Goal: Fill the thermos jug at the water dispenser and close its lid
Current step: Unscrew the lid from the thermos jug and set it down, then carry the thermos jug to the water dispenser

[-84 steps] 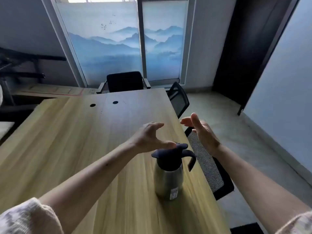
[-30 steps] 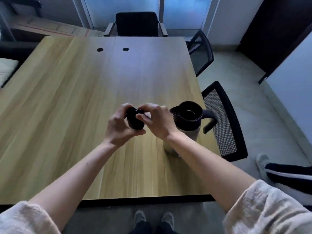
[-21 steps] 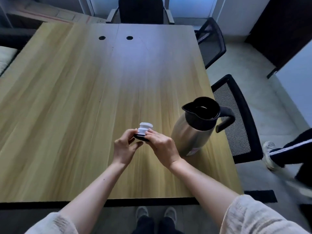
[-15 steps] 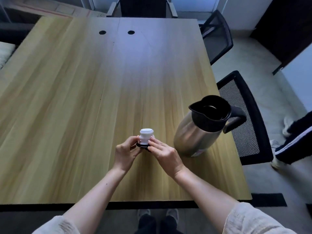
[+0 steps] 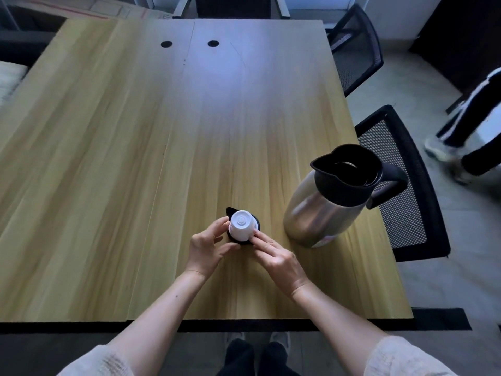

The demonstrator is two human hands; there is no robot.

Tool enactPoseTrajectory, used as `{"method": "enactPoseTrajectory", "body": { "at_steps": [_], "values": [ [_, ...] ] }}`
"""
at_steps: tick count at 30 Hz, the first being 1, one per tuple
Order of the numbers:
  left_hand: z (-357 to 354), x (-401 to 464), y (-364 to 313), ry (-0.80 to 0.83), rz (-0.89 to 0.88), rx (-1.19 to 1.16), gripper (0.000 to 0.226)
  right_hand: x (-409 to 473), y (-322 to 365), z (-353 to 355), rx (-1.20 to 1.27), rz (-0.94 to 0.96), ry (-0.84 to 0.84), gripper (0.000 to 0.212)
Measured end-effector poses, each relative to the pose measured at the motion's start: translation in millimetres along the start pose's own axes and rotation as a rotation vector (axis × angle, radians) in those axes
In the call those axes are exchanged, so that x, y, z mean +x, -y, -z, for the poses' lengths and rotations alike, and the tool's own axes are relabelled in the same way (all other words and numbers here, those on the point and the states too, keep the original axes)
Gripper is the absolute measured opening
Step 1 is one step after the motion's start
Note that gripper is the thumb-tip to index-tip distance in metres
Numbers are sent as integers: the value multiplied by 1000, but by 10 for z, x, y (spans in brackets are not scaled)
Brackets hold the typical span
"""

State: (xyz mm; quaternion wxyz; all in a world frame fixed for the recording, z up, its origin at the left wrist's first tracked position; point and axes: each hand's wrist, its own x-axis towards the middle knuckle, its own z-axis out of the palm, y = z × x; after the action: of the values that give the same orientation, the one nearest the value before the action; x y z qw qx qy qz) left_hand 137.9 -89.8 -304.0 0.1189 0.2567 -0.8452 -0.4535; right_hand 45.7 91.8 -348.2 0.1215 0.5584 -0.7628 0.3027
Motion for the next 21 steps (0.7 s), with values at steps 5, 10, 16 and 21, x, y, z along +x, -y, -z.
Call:
{"method": "enactPoseTrajectory", "body": {
  "at_steps": [5, 10, 16, 21],
  "values": [
    [91, 9, -101, -17, 5, -2, 73, 38, -48, 127, 27, -130, -77, 45],
    [214, 65, -441, -27, -78, -13, 73, 189, 4, 478, 2, -141, -157, 42],
    [337, 246, -1262, -15, -309, -95, 77, 378, 245, 1267, 33, -54, -350, 40],
    [277, 441, -1917, 60, -417, -62, 97, 553, 164, 2042, -47, -68, -567, 42]
  ]
}}
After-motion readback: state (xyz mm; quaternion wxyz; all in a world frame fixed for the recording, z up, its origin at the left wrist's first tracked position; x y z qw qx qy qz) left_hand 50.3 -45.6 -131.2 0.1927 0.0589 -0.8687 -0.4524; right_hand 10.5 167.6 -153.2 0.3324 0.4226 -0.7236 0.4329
